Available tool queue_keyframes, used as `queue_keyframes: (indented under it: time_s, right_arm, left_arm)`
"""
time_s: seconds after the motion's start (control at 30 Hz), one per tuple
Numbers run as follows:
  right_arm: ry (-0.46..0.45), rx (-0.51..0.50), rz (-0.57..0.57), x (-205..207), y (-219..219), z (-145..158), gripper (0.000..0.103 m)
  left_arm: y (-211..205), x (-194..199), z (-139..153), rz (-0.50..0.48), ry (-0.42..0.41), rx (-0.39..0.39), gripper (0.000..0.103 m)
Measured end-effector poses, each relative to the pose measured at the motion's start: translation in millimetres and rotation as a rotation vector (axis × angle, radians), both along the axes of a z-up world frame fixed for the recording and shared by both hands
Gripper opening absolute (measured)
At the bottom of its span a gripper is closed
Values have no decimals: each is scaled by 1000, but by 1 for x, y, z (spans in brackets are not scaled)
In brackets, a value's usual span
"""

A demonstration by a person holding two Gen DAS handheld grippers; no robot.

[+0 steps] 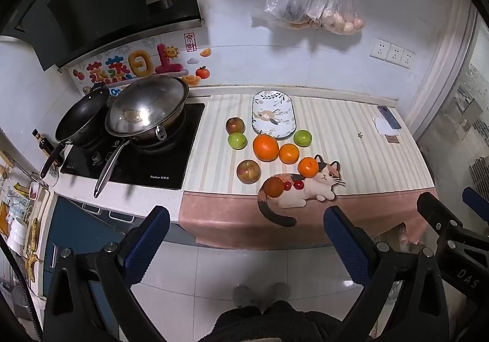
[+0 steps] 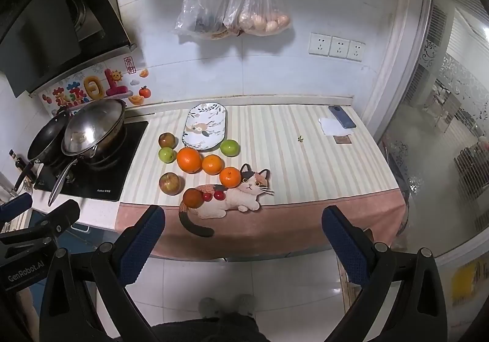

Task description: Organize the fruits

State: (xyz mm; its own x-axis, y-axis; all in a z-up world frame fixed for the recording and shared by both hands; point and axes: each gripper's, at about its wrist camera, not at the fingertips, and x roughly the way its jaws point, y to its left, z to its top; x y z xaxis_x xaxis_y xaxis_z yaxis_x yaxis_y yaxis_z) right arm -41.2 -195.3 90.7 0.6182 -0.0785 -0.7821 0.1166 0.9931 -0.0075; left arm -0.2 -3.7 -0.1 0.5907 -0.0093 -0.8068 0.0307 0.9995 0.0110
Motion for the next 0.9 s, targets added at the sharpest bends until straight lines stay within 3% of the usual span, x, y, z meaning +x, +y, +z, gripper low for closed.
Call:
queue_keyframes:
  time_s: [0.9]
  right_arm:
    - [-4, 11, 11, 2, 7, 3, 103]
  left_arm:
    - [6, 0, -1, 8, 0, -3, 103]
